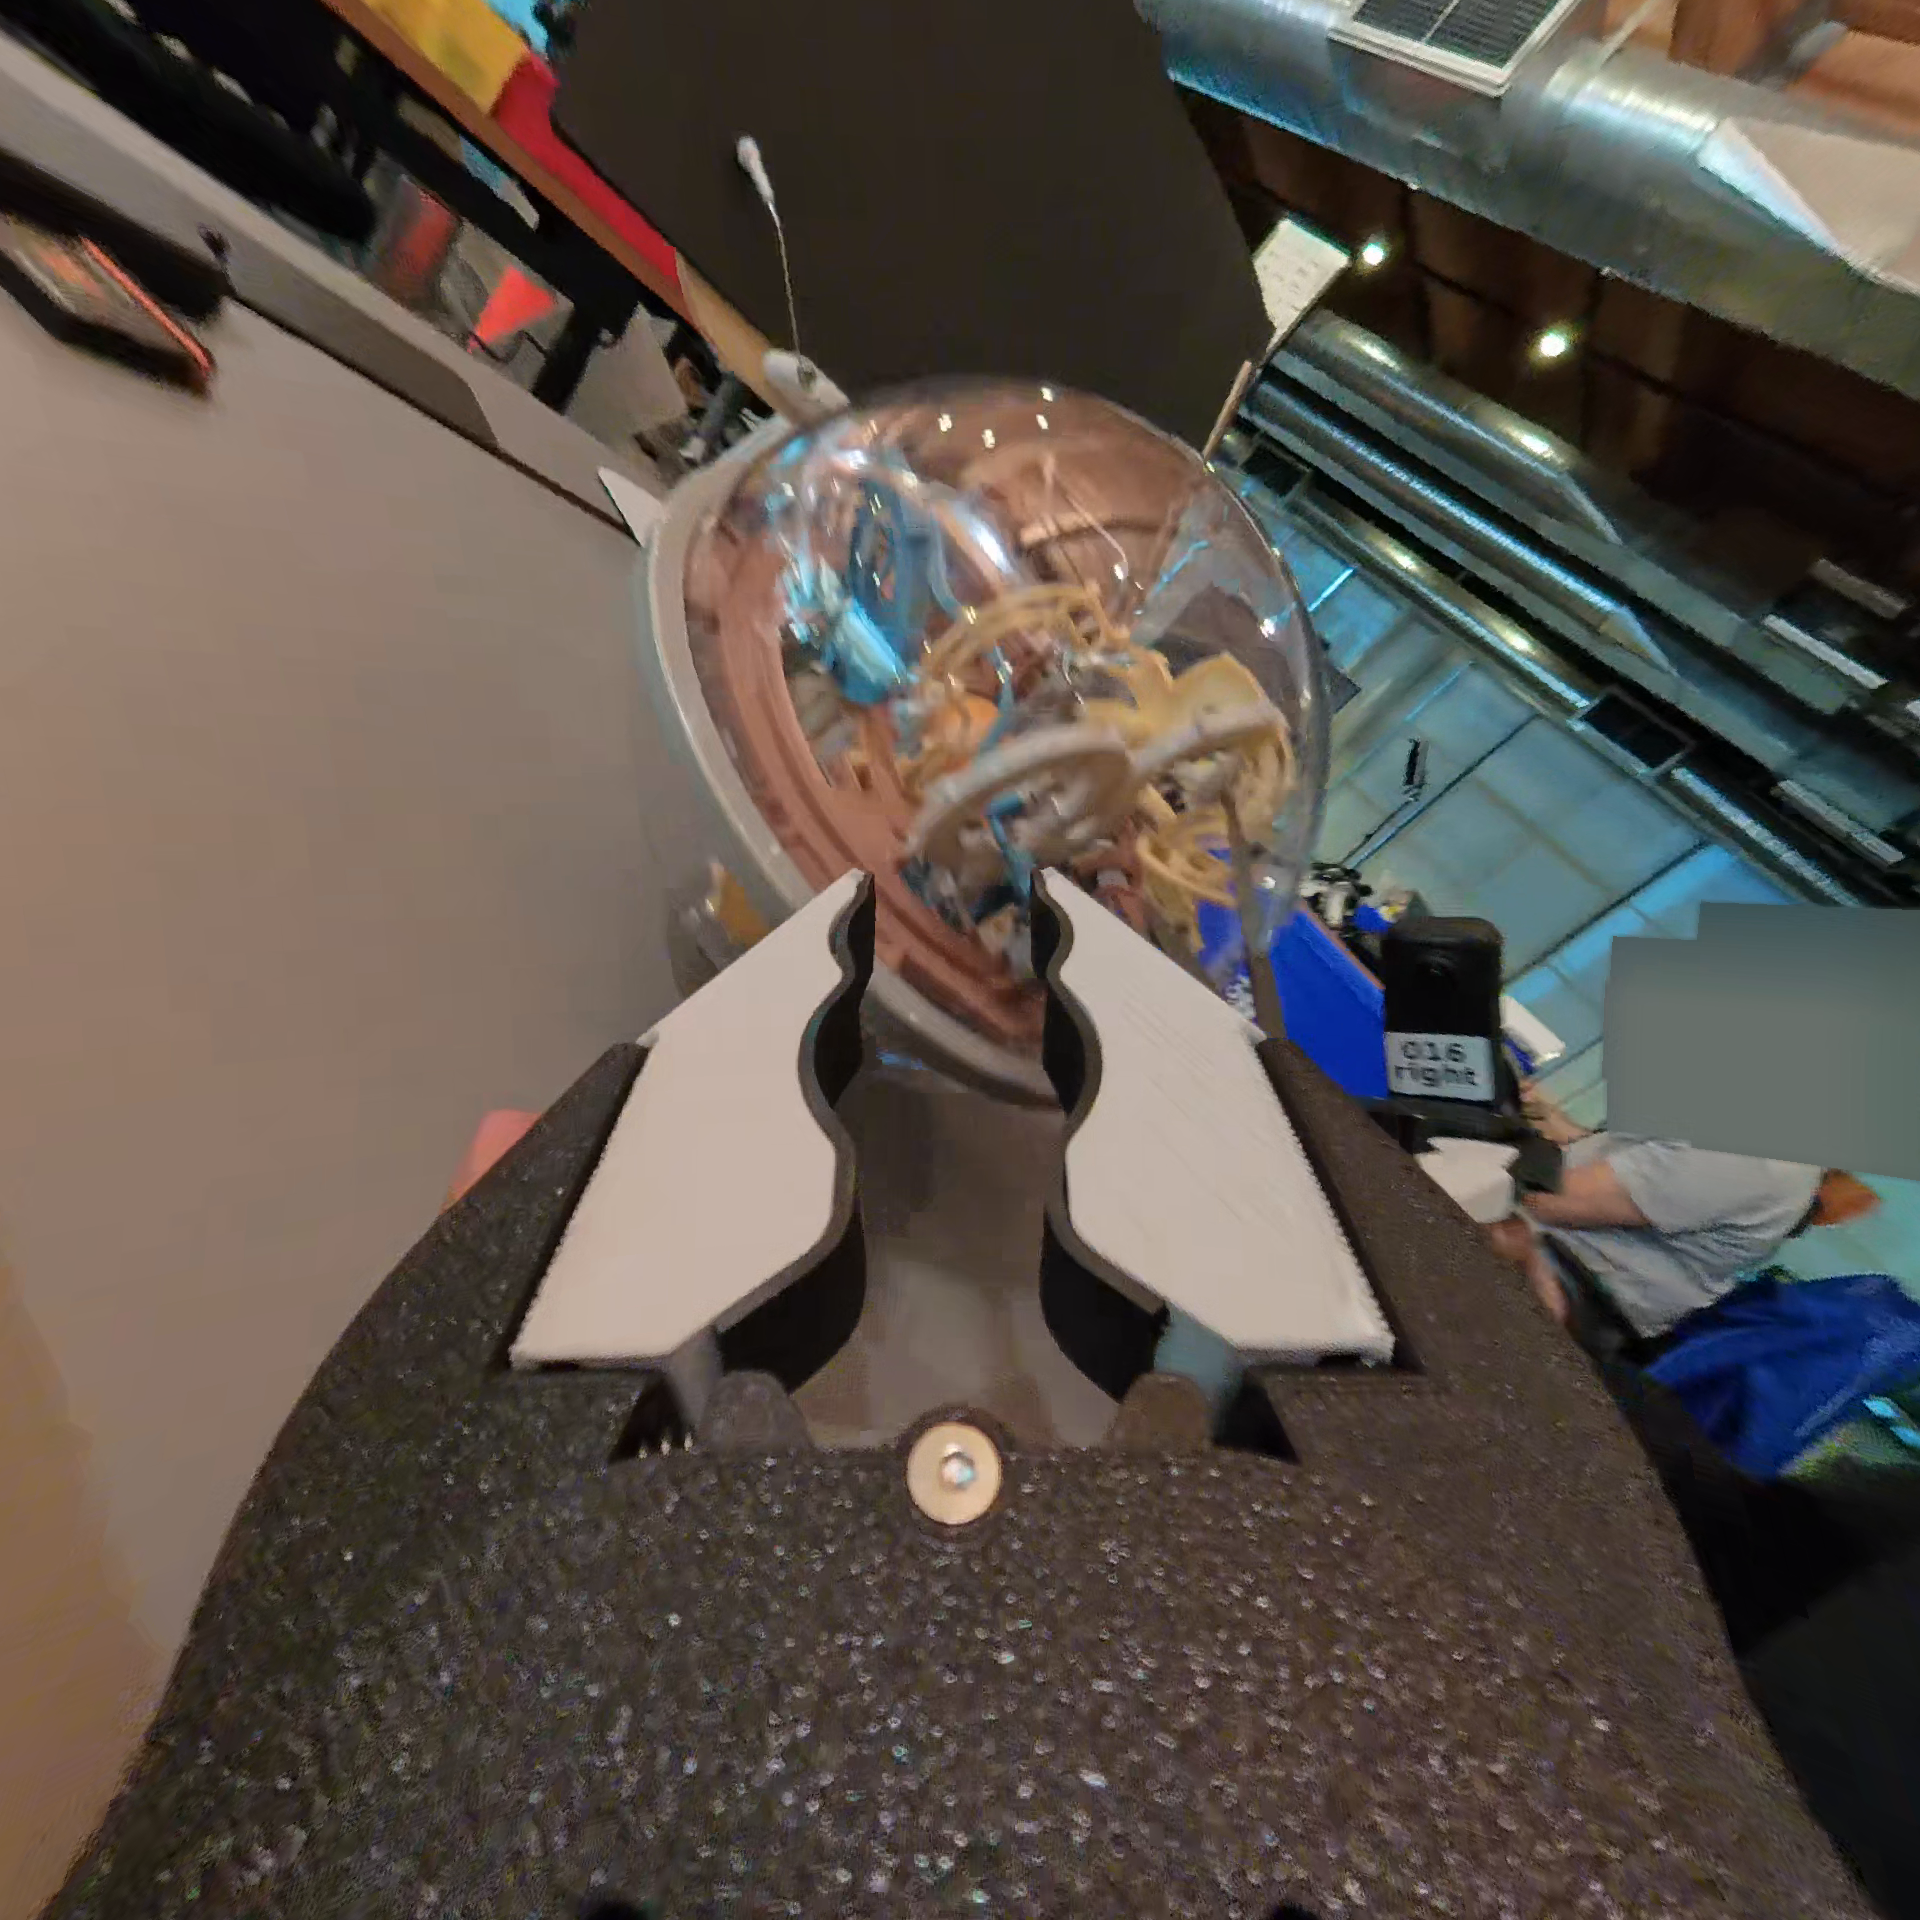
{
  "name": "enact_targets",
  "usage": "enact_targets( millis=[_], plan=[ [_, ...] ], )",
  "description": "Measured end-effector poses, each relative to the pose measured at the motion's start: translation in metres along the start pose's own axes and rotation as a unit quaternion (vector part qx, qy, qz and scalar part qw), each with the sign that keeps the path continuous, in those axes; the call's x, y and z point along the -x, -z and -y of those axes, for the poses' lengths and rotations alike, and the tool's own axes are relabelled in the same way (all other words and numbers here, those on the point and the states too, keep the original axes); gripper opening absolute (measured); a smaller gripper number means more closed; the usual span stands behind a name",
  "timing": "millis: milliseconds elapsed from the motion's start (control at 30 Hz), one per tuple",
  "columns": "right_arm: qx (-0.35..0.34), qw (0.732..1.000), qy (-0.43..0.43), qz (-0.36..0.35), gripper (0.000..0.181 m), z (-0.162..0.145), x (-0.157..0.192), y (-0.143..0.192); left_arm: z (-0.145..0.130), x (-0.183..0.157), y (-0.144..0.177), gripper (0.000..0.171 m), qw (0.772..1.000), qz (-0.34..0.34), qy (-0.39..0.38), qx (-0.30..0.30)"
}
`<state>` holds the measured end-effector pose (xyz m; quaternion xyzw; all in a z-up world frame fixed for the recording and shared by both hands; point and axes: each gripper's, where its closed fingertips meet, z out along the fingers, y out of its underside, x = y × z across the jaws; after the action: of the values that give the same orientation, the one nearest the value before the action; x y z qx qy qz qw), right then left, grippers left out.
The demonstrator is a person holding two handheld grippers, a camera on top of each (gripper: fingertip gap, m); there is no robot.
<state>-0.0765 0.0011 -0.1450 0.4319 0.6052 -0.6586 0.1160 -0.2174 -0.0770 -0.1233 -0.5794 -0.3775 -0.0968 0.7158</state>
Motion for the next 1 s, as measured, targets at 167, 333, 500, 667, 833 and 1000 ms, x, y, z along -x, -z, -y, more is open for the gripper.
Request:
enact_targets(
  millis=[167,333,500,667,833,1000],
  plan=[
    [0.049,0.997,0.046,-0.025,0.012,-0.001,-0.004,0.017,0.027,0.011,-0.02,0.028,0.998,0.027,-0.06,0.005],
    [0.115,0.987,0.099,-0.051,0.012,-0.002,-0.01,0.032,0.032,-0.004,-0.04,0.03,0.996,-0.008,-0.079,0.03],
    [0.138,0.984,0.11,-0.04,0.012,0.006,-0.007,0.036,0.034,-0.012,-0.053,0.03,0.994,-0.006,-0.107,0.025],
    [0.118,0.988,0.09,-0.052,0.012,0.012,-0.01,0.033,0.03,-0.019,-0.055,0.0,0.991,-0.009,-0.128,0.025],
    [0.126,0.985,0.093,-0.069,0.012,0.011,-0.014,0.036,0.017,-0.019,-0.056,0.0,0.988,-0.003,-0.149,0.048],
    [0.149,0.98,0.104,-0.084,0.012,0.008,-0.015,0.031,0.015,-0.026,-0.06,0.0,0.988,-0.016,-0.145,0.046]
  ],
)
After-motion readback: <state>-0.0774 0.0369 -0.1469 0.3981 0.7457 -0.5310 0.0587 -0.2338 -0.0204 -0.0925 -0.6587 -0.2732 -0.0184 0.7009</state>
